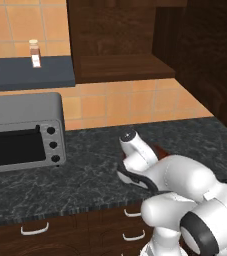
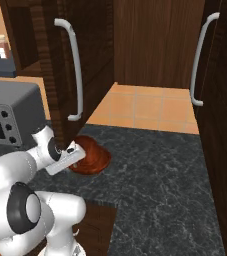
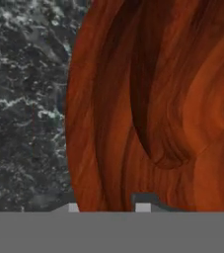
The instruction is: Pick up the bowls on the counter and stack them on top of one another in the open cabinet. Place the smaller bowl on top of the larger bowl.
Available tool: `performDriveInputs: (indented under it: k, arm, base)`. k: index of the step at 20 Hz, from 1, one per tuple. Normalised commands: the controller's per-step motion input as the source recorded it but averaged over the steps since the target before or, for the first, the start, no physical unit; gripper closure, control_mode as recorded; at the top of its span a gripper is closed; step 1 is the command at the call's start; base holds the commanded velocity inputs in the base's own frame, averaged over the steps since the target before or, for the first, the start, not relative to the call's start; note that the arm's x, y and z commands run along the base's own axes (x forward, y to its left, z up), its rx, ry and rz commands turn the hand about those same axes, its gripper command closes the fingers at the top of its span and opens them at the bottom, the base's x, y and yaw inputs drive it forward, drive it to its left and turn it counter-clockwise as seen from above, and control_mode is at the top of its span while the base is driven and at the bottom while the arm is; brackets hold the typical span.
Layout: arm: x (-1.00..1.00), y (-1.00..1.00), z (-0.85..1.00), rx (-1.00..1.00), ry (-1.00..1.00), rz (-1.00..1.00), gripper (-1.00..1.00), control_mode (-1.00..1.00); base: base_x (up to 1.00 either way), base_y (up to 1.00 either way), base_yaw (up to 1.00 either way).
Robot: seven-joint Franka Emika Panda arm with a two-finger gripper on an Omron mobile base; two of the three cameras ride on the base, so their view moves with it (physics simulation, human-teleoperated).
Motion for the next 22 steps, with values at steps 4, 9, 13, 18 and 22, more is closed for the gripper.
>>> performDriveInputs:
  k: [4, 9, 13, 18, 22]
  arm:
    - [-0.56, 0.15, 0.77, -0.01, -0.35, 0.08, 1.0, -1.0]
    - [-0.57, 0.2, 1.0, -0.06, -0.48, 0.13, 1.0, -1.0]
    - [-0.54, 0.15, 1.0, -0.11, -0.44, 0.15, 1.0, -1.0]
    - [-0.25, 0.32, 1.0, -0.16, -0.24, 0.18, 1.0, -1.0]
    - [-0.01, 0.39, 1.0, -0.19, 0.05, 0.13, 1.0, -1.0]
  base:
    - [0.0, 0.0, 0.0]
    - [0.0, 0.0, 0.0]
    - [0.0, 0.0, 0.0]
    - [0.0, 0.0, 0.0]
    - [0.0, 0.0, 0.0]
